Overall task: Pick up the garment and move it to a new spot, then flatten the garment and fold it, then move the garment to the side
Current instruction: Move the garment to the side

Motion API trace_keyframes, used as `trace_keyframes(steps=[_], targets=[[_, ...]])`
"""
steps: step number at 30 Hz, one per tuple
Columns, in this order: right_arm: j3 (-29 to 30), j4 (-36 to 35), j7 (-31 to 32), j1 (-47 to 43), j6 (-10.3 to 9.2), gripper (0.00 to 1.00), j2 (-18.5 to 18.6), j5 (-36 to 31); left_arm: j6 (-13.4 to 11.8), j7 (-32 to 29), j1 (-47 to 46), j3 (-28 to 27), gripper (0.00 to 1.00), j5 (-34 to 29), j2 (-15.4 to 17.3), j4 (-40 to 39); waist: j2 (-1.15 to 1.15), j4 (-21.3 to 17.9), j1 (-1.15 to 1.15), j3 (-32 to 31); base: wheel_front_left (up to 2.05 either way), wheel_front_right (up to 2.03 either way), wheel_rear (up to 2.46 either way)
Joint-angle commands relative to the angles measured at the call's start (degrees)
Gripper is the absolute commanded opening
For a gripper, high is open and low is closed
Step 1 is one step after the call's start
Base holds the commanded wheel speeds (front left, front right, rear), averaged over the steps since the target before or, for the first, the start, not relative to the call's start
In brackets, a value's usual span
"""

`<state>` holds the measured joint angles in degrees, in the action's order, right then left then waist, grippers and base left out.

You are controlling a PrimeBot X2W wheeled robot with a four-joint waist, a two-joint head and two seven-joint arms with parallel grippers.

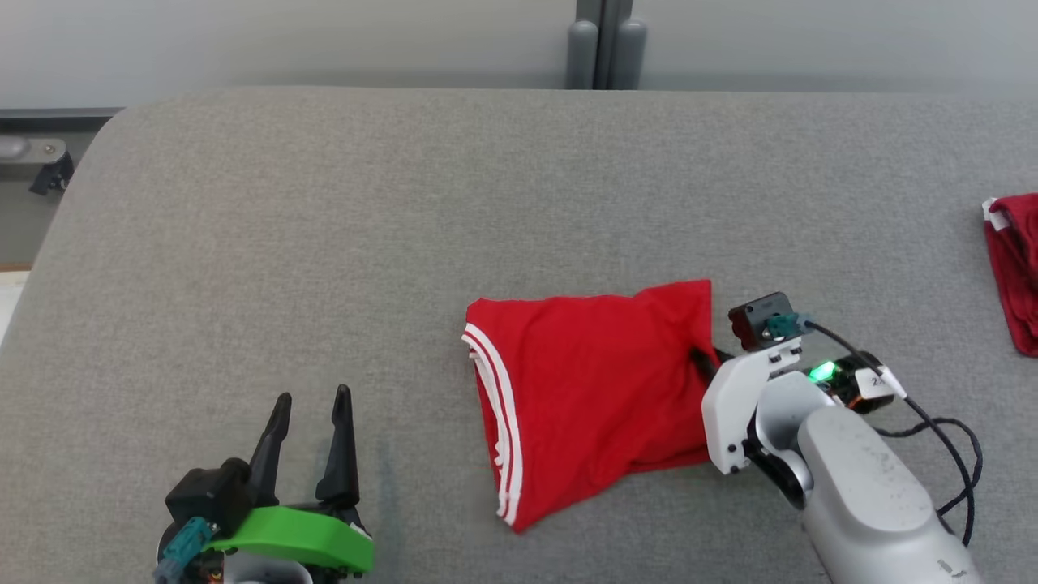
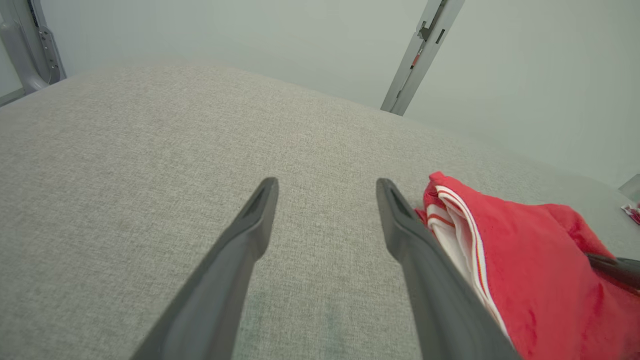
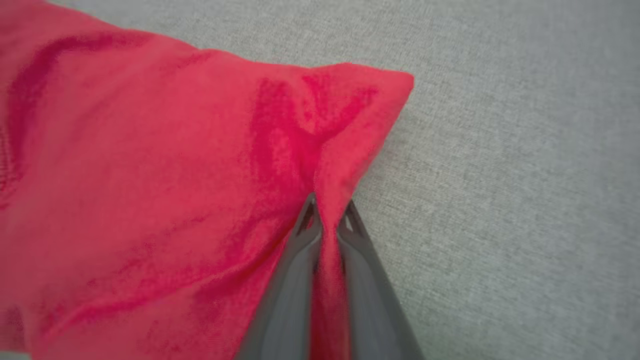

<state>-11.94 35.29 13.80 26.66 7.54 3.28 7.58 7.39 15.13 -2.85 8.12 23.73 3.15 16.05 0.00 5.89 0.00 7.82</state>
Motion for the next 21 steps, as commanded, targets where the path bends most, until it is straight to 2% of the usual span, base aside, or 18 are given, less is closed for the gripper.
trace_keyframes(steps=[1, 11, 21], targets=[[0.6, -0.3, -0.7, 1.6, -0.12, 0.0, 1.1, -0.1, 0.2, 0.0, -1.0, -0.1, 1.0, -0.5, 0.0, -0.4, 0.0, -2.1, 0.0, 1.2, 0.0, 0.0, 0.0], [6.4, -2.8, -1.2, 6.7, -0.11, 0.0, 6.3, -1.8, 0.2, 0.0, -4.0, 1.9, 1.0, -1.3, 0.2, -1.4, 0.0, -13.1, 0.0, 5.3, 0.0, 0.0, 0.0], [11.7, -6.6, -0.4, 8.7, -0.11, 0.0, 10.3, -2.4, 0.2, 0.0, -7.9, 5.6, 1.0, -1.7, 2.7, -1.0, 0.0, -24.2, 0.0, 9.8, 0.0, 0.0, 0.0]])
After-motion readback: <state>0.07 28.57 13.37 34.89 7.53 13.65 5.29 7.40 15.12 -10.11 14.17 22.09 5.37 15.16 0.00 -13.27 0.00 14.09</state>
